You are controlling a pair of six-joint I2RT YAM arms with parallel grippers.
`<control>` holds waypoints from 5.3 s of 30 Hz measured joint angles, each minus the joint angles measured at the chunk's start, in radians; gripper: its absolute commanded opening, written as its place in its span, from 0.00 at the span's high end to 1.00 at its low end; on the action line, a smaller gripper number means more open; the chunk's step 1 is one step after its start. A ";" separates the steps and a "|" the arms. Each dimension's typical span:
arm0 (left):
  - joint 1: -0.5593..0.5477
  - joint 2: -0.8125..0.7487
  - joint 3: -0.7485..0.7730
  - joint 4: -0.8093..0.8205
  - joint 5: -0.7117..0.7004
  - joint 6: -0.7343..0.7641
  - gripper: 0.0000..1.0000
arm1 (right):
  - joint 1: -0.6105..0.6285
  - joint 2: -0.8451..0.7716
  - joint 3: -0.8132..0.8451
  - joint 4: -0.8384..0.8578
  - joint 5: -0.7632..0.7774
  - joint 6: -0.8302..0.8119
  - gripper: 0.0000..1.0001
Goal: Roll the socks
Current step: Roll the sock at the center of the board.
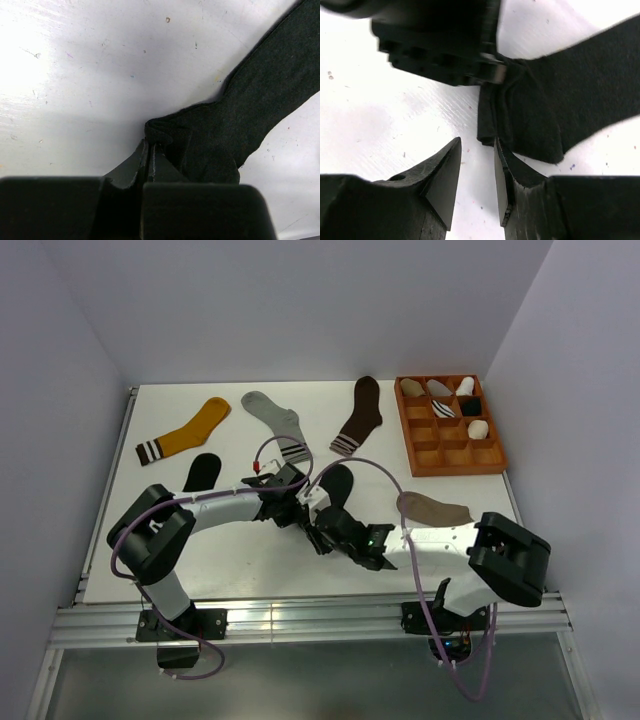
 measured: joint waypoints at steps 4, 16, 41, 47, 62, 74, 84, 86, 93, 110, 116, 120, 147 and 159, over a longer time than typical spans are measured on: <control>0.000 0.003 0.003 -0.002 0.001 0.006 1.00 | 0.047 0.049 0.000 0.045 0.050 -0.048 0.60; 0.002 0.005 0.005 -0.003 0.011 0.008 1.00 | 0.091 0.168 0.016 0.074 0.145 -0.108 0.62; 0.015 0.008 0.011 -0.010 0.025 0.024 1.00 | 0.114 0.241 0.067 0.079 0.241 -0.104 0.61; 0.027 0.011 0.011 -0.007 0.032 0.025 1.00 | 0.115 0.270 0.092 0.065 0.281 -0.074 0.62; 0.062 0.010 0.011 -0.002 0.037 0.033 0.97 | 0.084 0.315 0.155 0.014 0.281 -0.026 1.00; 0.082 -0.078 -0.063 -0.017 0.009 0.021 0.61 | -0.058 0.238 0.159 -0.057 -0.139 -0.030 1.00; 0.103 -0.227 -0.143 -0.010 -0.028 -0.031 0.32 | -0.267 0.229 0.156 -0.074 -0.595 0.056 1.00; 0.103 -0.269 -0.173 0.008 -0.029 -0.045 0.31 | -0.309 0.231 0.147 -0.047 -0.694 0.094 1.00; 0.100 -0.358 -0.285 0.057 0.010 -0.096 0.32 | -0.436 0.330 0.105 0.118 -0.949 0.275 1.00; 0.050 -0.318 -0.298 0.106 0.028 -0.119 0.39 | -0.538 0.509 0.001 0.468 -1.175 0.650 1.00; 0.040 -0.263 -0.283 0.116 0.042 -0.118 0.42 | -0.547 0.525 0.000 0.484 -1.188 0.687 1.00; 0.029 -0.244 -0.264 0.119 0.043 -0.118 0.43 | -0.552 0.536 0.000 0.490 -1.194 0.698 1.00; 0.019 0.014 0.054 -0.097 0.050 0.038 1.00 | -0.547 0.322 0.018 0.192 -0.983 0.452 0.68; 0.019 0.072 0.155 -0.219 0.022 0.143 1.00 | -0.381 0.034 0.008 0.056 -0.624 0.284 0.72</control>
